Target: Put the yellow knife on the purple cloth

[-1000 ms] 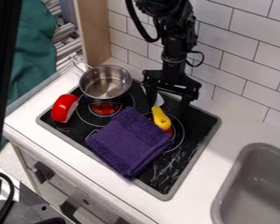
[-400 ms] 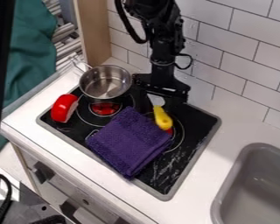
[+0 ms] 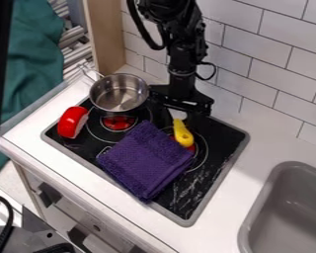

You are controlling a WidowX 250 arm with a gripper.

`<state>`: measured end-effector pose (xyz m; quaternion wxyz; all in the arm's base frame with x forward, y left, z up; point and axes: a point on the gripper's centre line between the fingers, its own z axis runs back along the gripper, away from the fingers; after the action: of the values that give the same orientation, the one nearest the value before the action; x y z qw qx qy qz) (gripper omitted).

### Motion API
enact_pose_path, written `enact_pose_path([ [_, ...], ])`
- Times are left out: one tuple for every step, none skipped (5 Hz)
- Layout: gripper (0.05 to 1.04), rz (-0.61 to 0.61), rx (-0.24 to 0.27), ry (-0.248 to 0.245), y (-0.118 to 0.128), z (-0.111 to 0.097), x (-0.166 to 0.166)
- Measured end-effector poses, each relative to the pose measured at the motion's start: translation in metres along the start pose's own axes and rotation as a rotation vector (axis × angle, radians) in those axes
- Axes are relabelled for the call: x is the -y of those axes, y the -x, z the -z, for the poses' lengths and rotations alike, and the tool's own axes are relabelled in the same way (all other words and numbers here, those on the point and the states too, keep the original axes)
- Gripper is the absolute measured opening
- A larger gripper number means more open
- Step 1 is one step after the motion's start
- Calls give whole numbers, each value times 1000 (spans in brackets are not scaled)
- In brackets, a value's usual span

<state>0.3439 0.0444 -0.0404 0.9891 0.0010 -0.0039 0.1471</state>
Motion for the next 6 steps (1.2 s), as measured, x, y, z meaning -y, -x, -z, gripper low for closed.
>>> enact_pose_path([
  [656,3,-2,0,-1,-2,0],
  [357,22,-3,-2,-5,-6,1],
  [175,61,10,18,-11,-10,7],
  [56,104,16,28,-12,-11,16],
  [69,141,47,32,-19,-17,28],
  [210,174,41,25,-16,-21,33],
])
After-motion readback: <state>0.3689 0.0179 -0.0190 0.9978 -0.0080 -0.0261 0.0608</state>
